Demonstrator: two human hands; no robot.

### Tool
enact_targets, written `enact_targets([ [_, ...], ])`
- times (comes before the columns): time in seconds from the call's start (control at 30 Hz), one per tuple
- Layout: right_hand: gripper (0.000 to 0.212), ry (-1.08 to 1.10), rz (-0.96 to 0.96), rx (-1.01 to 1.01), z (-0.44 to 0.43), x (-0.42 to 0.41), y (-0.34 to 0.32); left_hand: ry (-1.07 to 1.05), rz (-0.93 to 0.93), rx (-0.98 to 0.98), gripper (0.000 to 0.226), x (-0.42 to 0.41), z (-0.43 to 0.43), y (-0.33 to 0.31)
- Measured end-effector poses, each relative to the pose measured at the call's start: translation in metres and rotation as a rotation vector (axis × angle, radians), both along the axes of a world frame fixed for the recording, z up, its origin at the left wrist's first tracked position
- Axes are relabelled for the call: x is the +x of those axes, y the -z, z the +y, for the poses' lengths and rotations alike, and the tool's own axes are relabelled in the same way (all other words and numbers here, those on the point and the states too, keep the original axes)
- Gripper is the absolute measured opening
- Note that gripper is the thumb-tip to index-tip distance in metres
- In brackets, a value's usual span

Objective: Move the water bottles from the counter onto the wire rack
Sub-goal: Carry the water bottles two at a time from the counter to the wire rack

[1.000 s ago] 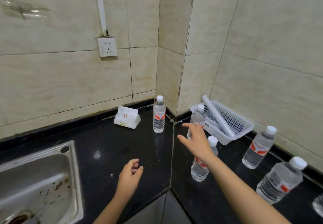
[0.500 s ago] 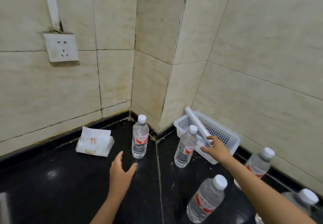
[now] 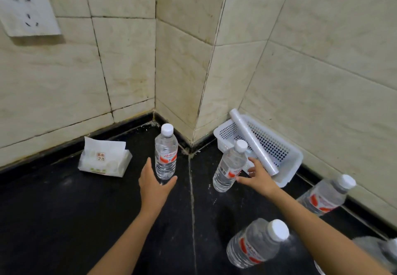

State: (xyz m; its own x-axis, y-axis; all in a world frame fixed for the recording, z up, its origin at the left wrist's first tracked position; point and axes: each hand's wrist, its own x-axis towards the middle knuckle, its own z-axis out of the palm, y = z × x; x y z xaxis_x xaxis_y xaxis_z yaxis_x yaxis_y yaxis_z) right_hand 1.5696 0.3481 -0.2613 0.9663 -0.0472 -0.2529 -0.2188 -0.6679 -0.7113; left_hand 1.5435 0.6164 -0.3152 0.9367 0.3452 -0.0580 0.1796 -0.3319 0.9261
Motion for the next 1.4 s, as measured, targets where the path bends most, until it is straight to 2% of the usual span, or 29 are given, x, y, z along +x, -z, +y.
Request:
enact_targets([
  [0.17,0.088,-0.106,-0.074,0.140,0.001,0.024,0.000,-0.035,-0.022,0.009,0.100,0.025,-0.002,-0.011],
  [0.3,0.081,-0.172,-0.056,0.232,0.000,0.039,0.008,0.007,-0.034,-0.083,0.107,0.047,-0.003,-0.017],
  [0.4,0.077,-0.168,-0.073,0.280,-0.001,0.050,0.017,0.048,-0.033,-0.183,0.111,0.057,0.000,-0.016],
  [0.6,0.079,-0.132,-0.076,0.334,0.001,0.058,0.031,-0.026,-0.059,-0.225,0.115,0.079,-0.011,-0.011],
  [0.67,0.080,-0.099,-0.083,0.365,0.002,0.060,0.036,-0.091,-0.066,-0.189,0.111,0.085,-0.017,-0.008],
  [0.8,0.075,-0.066,-0.117,0.372,0.008,0.061,0.040,-0.170,-0.071,-0.065,0.079,0.085,-0.024,-0.005],
  [0.87,0.074,-0.066,-0.123,0.369,0.011,0.062,0.040,-0.178,-0.058,-0.036,0.072,0.080,-0.025,-0.006],
  [1.17,0.074,-0.026,-0.118,0.314,0.012,0.054,0.034,0.012,0.047,-0.032,0.076,0.039,-0.019,-0.013],
  [1.4,0.071,0.059,-0.143,0.254,0.017,0.019,0.019,0.163,0.042,-0.103,0.066,-0.001,-0.016,-0.018],
])
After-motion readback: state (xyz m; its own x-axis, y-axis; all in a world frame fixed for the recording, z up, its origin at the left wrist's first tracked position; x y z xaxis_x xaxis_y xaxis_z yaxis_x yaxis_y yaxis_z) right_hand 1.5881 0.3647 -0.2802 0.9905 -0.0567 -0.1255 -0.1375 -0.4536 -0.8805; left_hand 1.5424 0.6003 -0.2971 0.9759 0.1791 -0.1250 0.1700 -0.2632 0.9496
